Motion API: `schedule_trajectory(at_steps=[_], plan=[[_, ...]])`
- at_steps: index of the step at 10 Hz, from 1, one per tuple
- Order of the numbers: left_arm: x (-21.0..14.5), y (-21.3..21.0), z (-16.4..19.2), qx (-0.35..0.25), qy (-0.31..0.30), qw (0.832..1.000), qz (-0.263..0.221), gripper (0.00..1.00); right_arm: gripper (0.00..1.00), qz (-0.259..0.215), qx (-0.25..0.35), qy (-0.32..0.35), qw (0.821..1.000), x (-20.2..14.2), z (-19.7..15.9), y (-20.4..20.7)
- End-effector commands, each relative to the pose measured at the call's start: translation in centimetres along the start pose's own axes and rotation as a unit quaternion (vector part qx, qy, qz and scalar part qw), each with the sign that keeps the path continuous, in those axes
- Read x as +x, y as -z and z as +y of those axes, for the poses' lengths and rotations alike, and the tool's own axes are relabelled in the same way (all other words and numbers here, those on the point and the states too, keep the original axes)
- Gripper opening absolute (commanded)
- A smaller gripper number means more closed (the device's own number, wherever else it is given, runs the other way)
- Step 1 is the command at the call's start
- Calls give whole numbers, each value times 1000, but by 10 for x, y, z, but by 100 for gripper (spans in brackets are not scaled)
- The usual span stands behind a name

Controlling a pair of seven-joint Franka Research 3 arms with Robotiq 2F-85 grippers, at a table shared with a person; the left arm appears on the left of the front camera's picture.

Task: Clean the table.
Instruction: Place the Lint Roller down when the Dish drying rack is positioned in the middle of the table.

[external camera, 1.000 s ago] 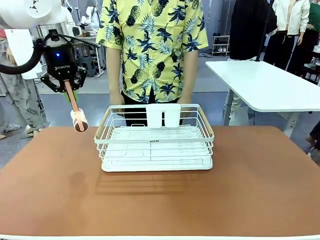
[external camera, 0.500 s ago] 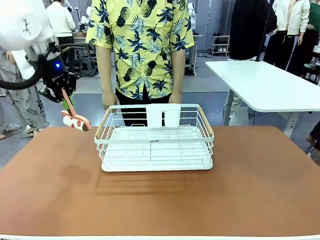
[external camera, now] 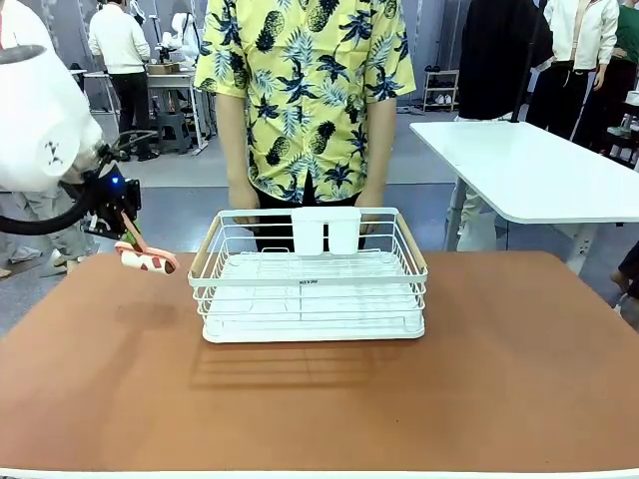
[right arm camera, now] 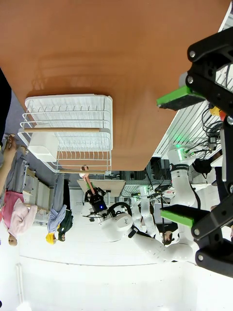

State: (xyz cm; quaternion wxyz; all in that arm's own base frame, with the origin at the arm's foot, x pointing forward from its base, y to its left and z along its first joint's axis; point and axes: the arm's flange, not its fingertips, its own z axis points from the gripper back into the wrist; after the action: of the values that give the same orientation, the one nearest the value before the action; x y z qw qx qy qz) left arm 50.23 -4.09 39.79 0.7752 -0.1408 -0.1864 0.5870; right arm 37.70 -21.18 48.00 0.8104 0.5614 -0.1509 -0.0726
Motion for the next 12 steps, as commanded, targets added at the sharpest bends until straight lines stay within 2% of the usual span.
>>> schedule_trajectory(at_steps=[1,3,4,7,12], plan=[[-8,23,1,-4,-38,999,-31,21,100,-1,7,-1,1000,-1,4,-1],[-5,36,9,-40,-71,997,-12,21,100,-1,7,-1,1000,-1,4,-1],[-5,43,13,-46,-79,995,-30,21,100,-1,7,-1,1000,-1,4,-1],[-5,61,22,-39,-85,996,-11,21,100,-1,7,-1,1000,-1,4,-1],[-11,68,34,-19,-82,996,-14,21,100,-1,7,-1,1000,-1,4,-1]])
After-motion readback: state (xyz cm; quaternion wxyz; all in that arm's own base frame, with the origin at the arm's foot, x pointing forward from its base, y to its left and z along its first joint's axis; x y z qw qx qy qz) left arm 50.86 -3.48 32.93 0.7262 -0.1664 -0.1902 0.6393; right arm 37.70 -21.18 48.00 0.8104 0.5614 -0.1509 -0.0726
